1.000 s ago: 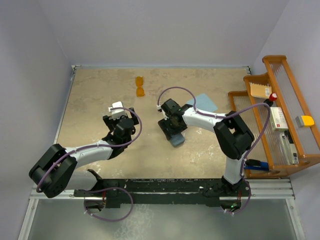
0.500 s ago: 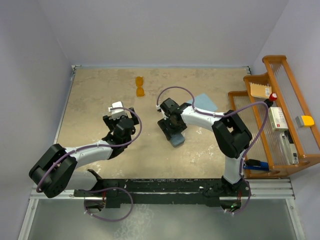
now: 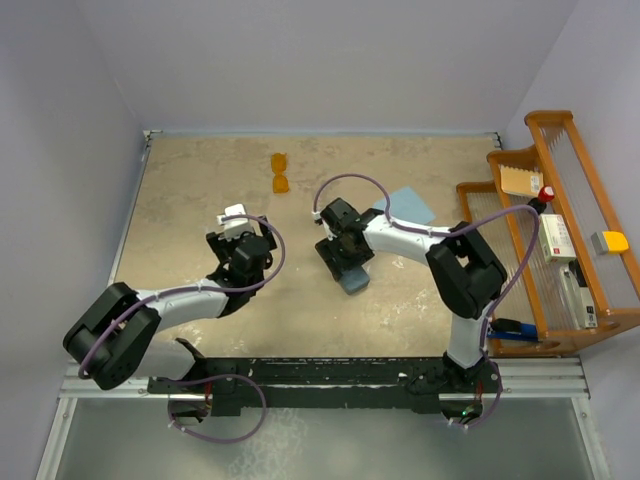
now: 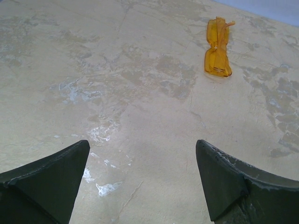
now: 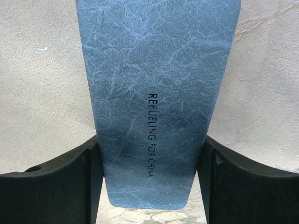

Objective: Organize the sunglasses
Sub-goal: Pick up the sunglasses case from the center of the board, then open the sunglasses case.

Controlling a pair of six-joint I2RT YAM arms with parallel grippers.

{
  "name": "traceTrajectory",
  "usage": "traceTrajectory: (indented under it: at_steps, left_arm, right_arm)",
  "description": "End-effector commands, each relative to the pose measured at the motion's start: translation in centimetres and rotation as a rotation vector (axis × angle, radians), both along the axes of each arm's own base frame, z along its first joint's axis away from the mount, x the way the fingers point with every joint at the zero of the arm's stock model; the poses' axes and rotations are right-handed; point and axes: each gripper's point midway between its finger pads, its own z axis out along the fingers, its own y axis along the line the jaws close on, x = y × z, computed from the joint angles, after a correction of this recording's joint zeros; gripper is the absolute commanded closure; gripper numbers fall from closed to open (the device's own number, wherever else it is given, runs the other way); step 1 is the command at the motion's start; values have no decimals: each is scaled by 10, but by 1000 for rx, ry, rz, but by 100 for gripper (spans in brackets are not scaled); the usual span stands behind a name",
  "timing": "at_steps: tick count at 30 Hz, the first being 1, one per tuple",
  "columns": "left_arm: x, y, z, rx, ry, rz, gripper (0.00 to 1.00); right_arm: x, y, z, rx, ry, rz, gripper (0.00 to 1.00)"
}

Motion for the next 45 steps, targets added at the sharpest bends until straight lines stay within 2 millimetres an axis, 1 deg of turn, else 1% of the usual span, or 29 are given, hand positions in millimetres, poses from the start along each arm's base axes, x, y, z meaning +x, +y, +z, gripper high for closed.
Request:
traceTrajectory:
  at_steps: [1,4,6,8,10,12,15,18,20,22,25,31,35,38,41,45]
  left_arm:
    - [2,-1,13,-71,-54,16,9]
    - [2,-2,18,-90,-49,12,12]
    - [1,-6,21,-112,-52,-9,13]
    - [1,-12,24,-130,-55,-42,13]
    - [1,-19,28,-160,-60,-80,13]
    - [0,-29,32,-190,-73,-142,14]
    - [-5,-36,41,-260,-116,-193,15]
    - [-10,-48,56,-314,-144,-276,14]
    - [-12,-56,68,-354,-163,-322,8]
    - [-18,-66,84,-390,-196,-394,5]
    - [-28,-77,106,-429,-243,-493,5]
    - [-51,-82,147,-493,-359,-617,4]
    - [-69,-95,174,-551,-441,-749,4]
    - [-79,-107,184,-569,-470,-845,4]
    - [-84,-118,188,-572,-477,-919,4]
    - [-93,-125,196,-609,-519,-1013,4]
  right_arm:
    - [-3,10,9,63,-31,22,100]
    - [4,22,44,155,-106,30,100]
    - [9,29,71,218,-158,37,100]
    - [9,36,99,284,-198,63,100]
    - [7,40,121,335,-231,80,100]
    - [-5,43,138,401,-227,106,100]
    - [-12,47,165,503,-281,136,100]
    - [-24,51,188,591,-311,195,100]
    - [-32,56,204,661,-328,232,100]
    - [-38,60,220,720,-346,262,100]
    - [-44,63,234,761,-355,295,100]
    - [-54,60,262,859,-385,356,100]
    - [-49,53,277,945,-378,361,100]
    - [-44,47,287,984,-382,361,100]
    - [-41,47,294,996,-393,363,100]
    - [-34,45,298,1017,-406,347,100]
